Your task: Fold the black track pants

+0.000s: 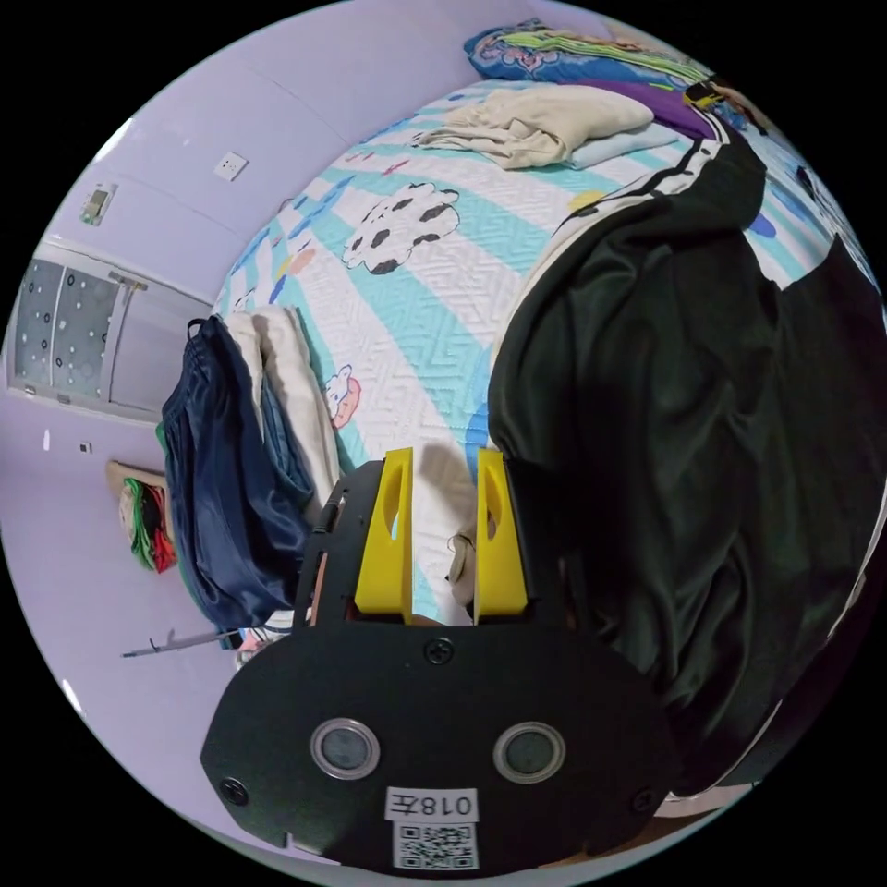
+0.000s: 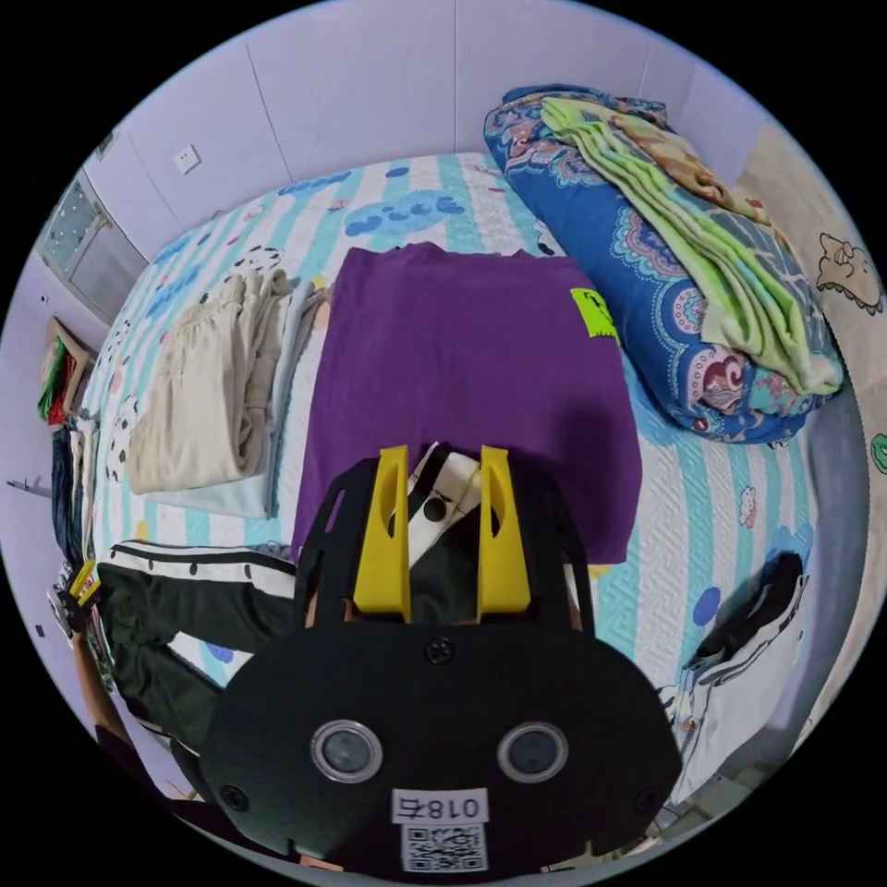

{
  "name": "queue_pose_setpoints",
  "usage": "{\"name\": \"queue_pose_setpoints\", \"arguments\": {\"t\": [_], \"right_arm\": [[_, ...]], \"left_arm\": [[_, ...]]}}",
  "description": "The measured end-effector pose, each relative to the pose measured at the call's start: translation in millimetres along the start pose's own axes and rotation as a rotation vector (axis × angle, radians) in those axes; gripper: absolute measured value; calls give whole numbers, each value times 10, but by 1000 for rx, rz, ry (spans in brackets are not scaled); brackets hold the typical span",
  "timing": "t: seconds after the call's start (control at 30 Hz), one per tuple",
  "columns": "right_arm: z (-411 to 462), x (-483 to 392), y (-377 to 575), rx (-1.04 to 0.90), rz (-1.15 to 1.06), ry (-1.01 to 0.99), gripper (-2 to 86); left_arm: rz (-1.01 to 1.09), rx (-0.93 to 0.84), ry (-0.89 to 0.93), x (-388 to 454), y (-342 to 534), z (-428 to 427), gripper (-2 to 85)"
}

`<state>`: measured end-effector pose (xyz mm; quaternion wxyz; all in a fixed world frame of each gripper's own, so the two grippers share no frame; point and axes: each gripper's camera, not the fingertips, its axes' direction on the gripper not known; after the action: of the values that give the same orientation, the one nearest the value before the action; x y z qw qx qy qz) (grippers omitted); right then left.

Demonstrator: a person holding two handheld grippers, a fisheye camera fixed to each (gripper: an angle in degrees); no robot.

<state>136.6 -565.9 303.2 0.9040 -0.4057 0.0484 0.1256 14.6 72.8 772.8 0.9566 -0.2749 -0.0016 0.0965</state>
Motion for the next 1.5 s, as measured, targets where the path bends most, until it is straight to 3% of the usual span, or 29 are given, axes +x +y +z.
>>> {"name": "queue_pose_setpoints", "arguments": {"t": [0.17, 0.33, 0.87, 1.07, 1.23, 1.5], "right_arm": [[-228, -192, -170, -16, -41, 8, 104], [-24, -270, -455, -153, -12, -35, 100], [142, -477, -1048, -322, -86, 307, 85], [-19, 123, -940, -229, 33, 79, 34], [-90, 1071, -564, -47, 259, -345, 18], [293, 2070, 6, 100, 461, -734, 12]], "left_arm": [[-48, 54, 25, -75, 106, -34, 105], [-72, 71, 62, -144, 195, 20, 104], [-40, 111, 52, -186, 435, 122, 104], [-41, 123, 69, -308, 562, 126, 103], [-53, 149, 88, -428, 641, 99, 102], [-122, 180, 142, -589, 725, 101, 100]]}}
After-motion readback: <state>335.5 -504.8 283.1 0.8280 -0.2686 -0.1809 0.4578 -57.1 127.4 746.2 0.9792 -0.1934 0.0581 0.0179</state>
